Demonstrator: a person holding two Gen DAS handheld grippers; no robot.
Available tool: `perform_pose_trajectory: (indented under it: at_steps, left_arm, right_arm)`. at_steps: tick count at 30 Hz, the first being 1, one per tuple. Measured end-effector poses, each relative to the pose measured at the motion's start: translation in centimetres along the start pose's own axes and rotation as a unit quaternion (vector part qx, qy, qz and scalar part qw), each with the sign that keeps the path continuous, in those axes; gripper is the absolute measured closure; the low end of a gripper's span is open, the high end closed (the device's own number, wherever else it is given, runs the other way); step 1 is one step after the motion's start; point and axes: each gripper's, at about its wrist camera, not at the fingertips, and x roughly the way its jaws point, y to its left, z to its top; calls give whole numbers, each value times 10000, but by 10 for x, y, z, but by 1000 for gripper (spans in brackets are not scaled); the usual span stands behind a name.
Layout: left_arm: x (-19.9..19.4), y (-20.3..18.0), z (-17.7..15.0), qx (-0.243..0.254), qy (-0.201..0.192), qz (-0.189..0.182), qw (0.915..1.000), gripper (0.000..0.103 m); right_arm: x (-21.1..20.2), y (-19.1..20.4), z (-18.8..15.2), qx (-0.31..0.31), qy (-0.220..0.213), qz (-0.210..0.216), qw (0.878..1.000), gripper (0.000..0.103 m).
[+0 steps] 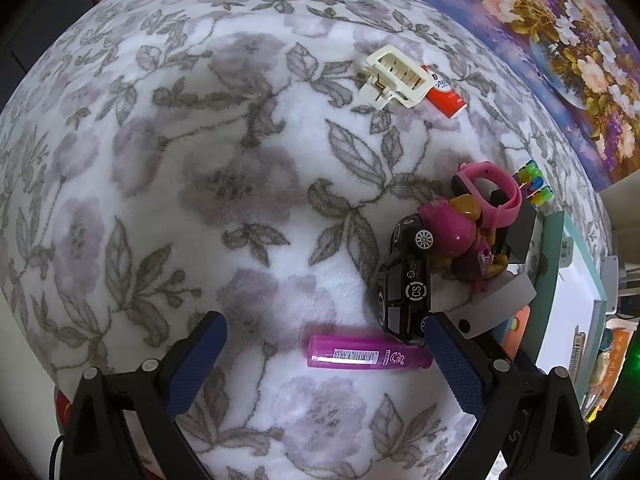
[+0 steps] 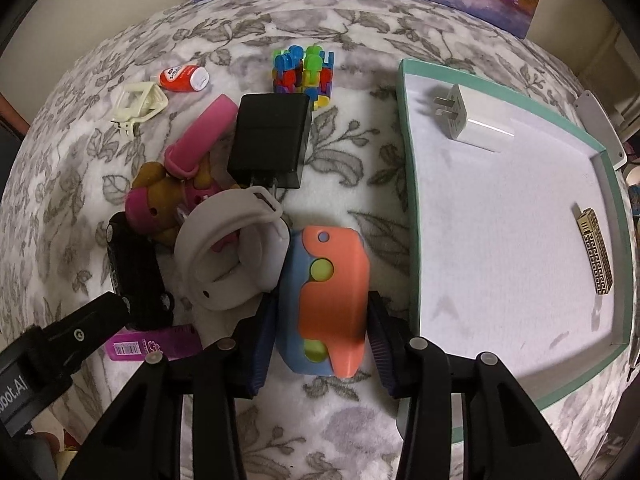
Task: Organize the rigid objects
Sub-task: 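Grasp the orange-blue toy with the right gripper while the left gripper grasps the pink lighter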
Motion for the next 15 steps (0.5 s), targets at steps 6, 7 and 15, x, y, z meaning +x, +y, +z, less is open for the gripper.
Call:
perform_pose_trajectory:
  at_steps: [6,7,15]
  left_arm:
    - [-4,0,-2,39,0,-47,10000,3]
    - [-5,-1,-3,60,9,-47,10000,3]
    - [-6,-8,-13,180,68,-61,9998,3]
  right_arm:
    - [-3,-6,-7,36,53,171,9998,59]
    - [-3,-7,-9,39,69,204,9998,59]
    - [-10,-16,-22,178,165,507,9984,59]
